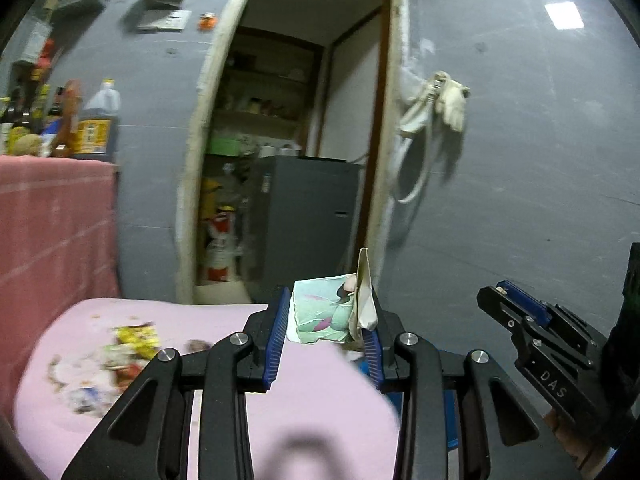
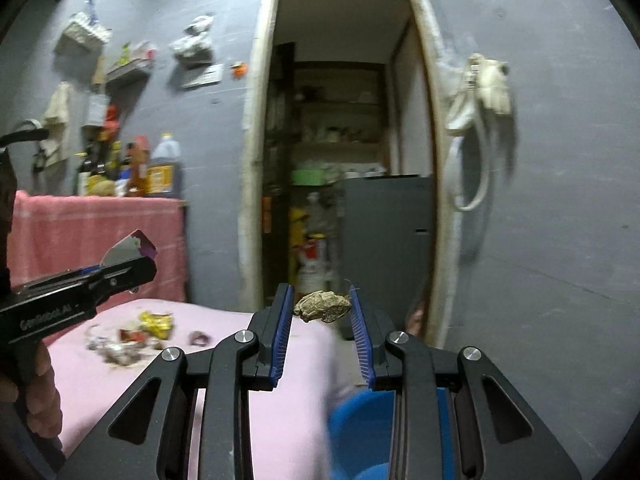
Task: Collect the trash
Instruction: 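Carry both items to the blue basin and open both tools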
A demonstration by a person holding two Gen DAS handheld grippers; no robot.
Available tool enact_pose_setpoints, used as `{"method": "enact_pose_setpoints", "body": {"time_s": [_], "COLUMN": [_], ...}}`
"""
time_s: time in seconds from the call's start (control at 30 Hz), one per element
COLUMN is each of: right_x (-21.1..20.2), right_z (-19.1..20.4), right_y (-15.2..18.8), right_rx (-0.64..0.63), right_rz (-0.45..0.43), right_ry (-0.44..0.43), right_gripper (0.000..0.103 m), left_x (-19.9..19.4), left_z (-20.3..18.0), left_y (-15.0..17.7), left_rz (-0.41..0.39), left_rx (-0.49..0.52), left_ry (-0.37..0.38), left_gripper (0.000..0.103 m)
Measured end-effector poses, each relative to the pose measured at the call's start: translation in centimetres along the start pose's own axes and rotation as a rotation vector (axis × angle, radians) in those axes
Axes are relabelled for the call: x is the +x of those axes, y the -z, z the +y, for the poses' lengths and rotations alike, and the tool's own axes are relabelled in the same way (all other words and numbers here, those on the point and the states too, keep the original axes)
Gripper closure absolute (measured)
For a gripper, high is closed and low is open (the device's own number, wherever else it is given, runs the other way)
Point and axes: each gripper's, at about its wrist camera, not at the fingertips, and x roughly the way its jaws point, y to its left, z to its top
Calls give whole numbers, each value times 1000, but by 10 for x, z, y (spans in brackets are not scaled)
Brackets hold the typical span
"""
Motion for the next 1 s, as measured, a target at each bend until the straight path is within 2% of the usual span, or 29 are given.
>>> {"method": "enact_pose_setpoints", "body": {"time_s": [0.17,0.3,0.33,0.6,0.93,1.0], "right_x": [-2,0,1,12,33,36], "right_z": [-46,-71,-84,-115,-137,-140], "right_y": [3,9,15,34,54,58], "right_rx": [72,131,155,231,310,327], "right_rz": [22,55,80,167,283,301], "right_ry": [119,165,191,214,198,191], "right_gripper": [76,76,76,75,75,71], "left_x": [47,82,88,151,193,199], "left_z": [-37,-62,-64,-74,-80,-80], "left_y": [-1,4,6,26,55,60], "left_rz": [55,111,124,278,419,445], "left_rx": [24,57,59,9,-22,-30], "left_ry": [125,171,176,193,184,179], "left_gripper": [73,73,73,73,71,70]}}
